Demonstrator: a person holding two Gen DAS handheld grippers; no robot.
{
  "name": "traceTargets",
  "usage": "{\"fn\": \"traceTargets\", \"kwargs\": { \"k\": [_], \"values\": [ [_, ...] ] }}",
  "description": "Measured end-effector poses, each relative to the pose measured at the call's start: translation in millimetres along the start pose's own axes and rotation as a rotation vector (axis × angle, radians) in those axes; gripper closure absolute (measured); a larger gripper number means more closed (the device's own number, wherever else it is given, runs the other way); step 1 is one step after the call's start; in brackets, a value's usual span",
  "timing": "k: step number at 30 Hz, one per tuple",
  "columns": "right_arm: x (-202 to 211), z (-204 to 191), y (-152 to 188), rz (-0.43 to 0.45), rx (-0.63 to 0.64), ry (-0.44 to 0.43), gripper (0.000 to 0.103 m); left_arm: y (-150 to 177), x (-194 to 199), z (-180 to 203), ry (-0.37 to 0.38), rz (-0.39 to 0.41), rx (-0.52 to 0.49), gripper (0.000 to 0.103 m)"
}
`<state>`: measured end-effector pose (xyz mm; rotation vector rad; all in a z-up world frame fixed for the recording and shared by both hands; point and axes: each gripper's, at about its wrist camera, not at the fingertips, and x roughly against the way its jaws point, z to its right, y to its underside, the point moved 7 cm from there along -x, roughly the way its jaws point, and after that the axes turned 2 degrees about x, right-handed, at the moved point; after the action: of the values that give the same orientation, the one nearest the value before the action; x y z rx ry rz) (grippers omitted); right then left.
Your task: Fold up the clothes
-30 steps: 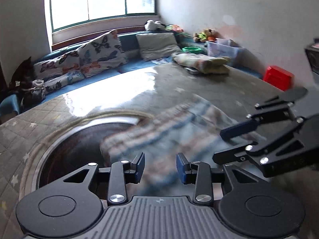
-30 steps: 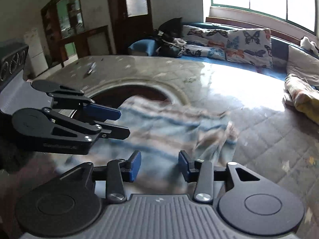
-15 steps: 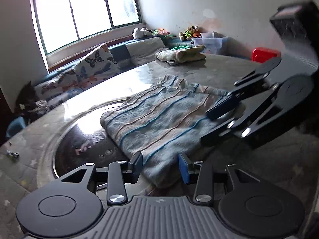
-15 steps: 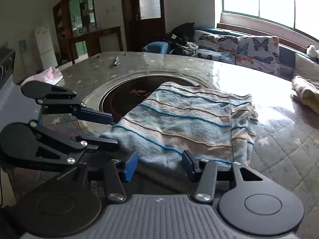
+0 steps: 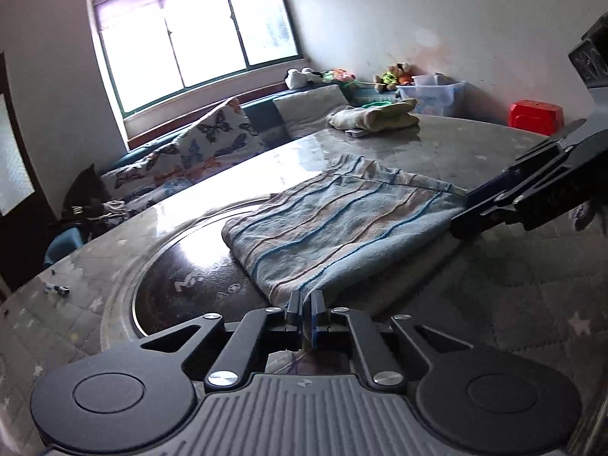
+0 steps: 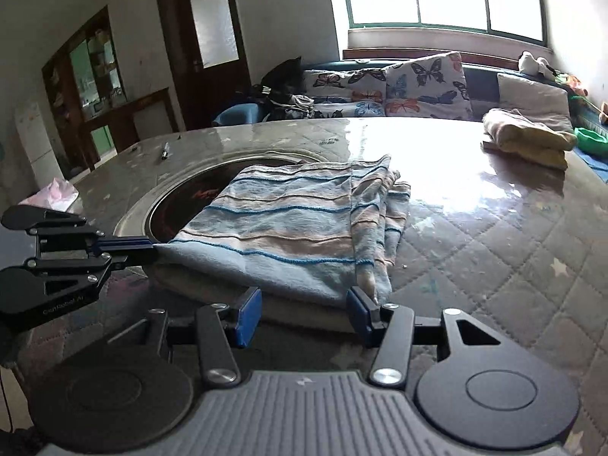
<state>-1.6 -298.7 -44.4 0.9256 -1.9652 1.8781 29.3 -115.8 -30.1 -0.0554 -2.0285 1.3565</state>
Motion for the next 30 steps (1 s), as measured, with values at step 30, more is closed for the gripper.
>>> {"fn": "traceTargets", "kwargs": {
  "k": [30],
  "values": [
    [-16.0,19.7,-21.8,0.0,-0.063,0.001,0.074,-4.6,-23.3,-19.8,0.14,-0.108,0.177,0.094]
  ]
}}
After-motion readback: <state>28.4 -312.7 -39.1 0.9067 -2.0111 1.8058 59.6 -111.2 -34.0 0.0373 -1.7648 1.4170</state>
